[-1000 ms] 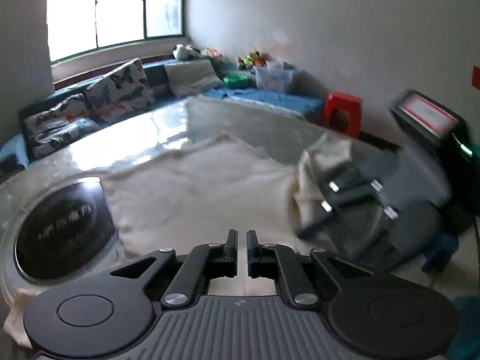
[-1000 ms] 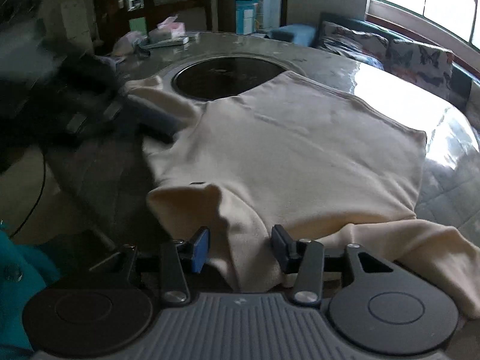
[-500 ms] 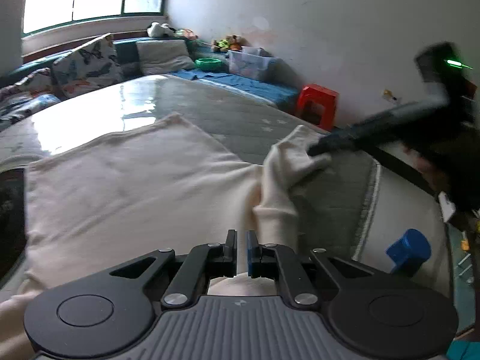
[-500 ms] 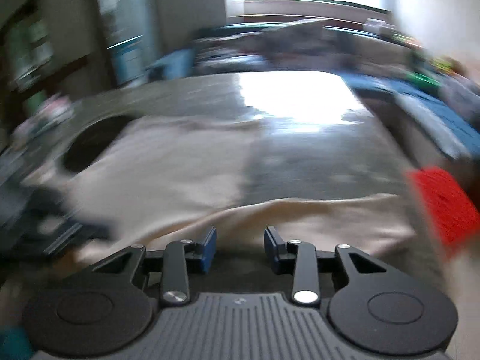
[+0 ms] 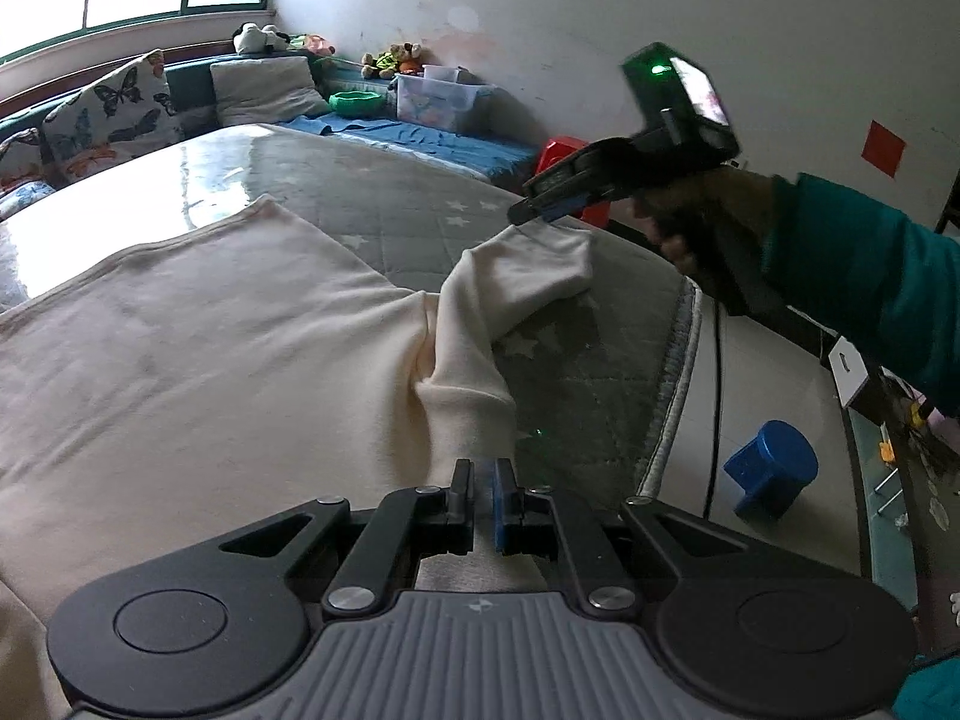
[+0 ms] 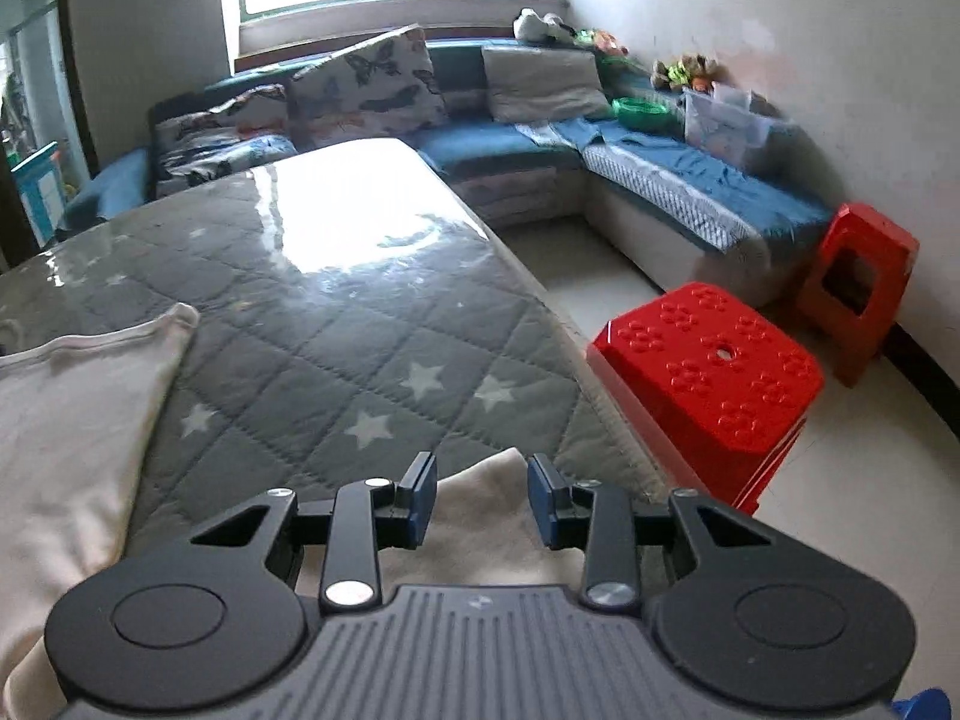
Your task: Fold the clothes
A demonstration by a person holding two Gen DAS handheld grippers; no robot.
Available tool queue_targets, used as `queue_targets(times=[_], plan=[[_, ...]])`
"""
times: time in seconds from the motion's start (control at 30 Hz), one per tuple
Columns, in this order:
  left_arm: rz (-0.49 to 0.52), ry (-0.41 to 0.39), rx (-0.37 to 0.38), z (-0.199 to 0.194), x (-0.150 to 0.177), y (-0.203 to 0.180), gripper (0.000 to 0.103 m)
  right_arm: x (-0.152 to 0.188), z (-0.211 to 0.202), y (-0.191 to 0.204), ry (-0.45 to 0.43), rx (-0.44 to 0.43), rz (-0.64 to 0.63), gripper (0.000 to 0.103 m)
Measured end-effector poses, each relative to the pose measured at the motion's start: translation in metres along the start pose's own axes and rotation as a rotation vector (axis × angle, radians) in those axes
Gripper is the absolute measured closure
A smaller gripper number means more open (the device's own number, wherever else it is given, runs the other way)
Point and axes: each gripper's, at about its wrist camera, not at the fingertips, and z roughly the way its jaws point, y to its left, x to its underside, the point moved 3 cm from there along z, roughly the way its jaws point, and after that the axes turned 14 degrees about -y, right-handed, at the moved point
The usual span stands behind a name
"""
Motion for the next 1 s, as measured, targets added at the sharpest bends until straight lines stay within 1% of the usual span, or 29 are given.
queue_targets(times=[0.07, 0.13, 0.2, 0.3, 0.33, 0.4, 0.43, 0.5, 0.53, 0.57, 0.6, 0.67, 0.77, 0.83, 0.97, 1.0], plan=[[-0.007, -0.003, -0.003, -0.001, -0.002, 0.002, 0.096, 0.001, 0.005, 0.0, 0.005, 0.005, -0.006, 0.08], [-0.01, -0.018, -0.01, -0.001, -0.007, 0.003, 0.096, 0.0, 0.008, 0.0, 0.006, 0.009, -0.014, 0.092], [-0.015, -0.04, -0.019, -0.002, -0.013, 0.005, 0.095, -0.001, 0.009, 0.002, 0.003, 0.011, -0.023, 0.1], [-0.032, -0.061, -0.03, 0.002, -0.022, 0.009, 0.095, -0.009, 0.006, 0.004, -0.026, 0.002, -0.023, 0.103], [-0.037, -0.065, -0.033, 0.005, -0.024, 0.01, 0.095, -0.014, 0.004, 0.004, -0.042, -0.005, -0.018, 0.103], [-0.046, -0.063, -0.031, 0.012, -0.026, 0.011, 0.089, -0.027, -0.004, 0.005, -0.084, -0.033, 0.002, 0.103], [-0.052, -0.06, -0.028, 0.015, -0.026, 0.011, 0.087, -0.032, -0.008, 0.005, -0.103, -0.046, 0.011, 0.103], [-0.056, -0.058, -0.021, 0.02, -0.026, 0.01, 0.086, -0.046, -0.02, 0.008, -0.129, -0.071, 0.007, 0.103], [-0.057, -0.059, -0.017, 0.022, -0.026, 0.008, 0.086, -0.049, -0.023, 0.009, -0.129, -0.069, -0.005, 0.103], [-0.054, -0.06, -0.013, 0.023, -0.026, 0.007, 0.085, -0.049, -0.025, 0.011, -0.121, -0.059, -0.022, 0.103], [-0.049, -0.064, -0.008, 0.023, -0.026, 0.005, 0.081, -0.047, -0.025, 0.011, -0.107, -0.051, -0.042, 0.101], [-0.033, -0.063, -0.014, 0.025, -0.025, 0.002, 0.078, -0.039, -0.021, 0.011, -0.07, -0.041, -0.069, 0.098], [-0.023, -0.054, -0.016, 0.028, -0.024, 0.0, 0.078, -0.023, -0.011, 0.006, -0.023, -0.03, -0.051, 0.094], [-0.011, -0.053, -0.023, 0.029, -0.023, -0.001, 0.078, -0.014, -0.003, 0.003, 0.006, -0.023, -0.048, 0.093], [-0.024, -0.052, -0.021, 0.032, -0.024, 0.001, 0.078, 0.0, 0.01, 0.001, 0.037, -0.017, -0.069, 0.087], [-0.023, -0.051, -0.02, 0.033, -0.023, 0.001, 0.078, 0.002, 0.011, 0.002, 0.038, -0.017, -0.077, 0.087]])
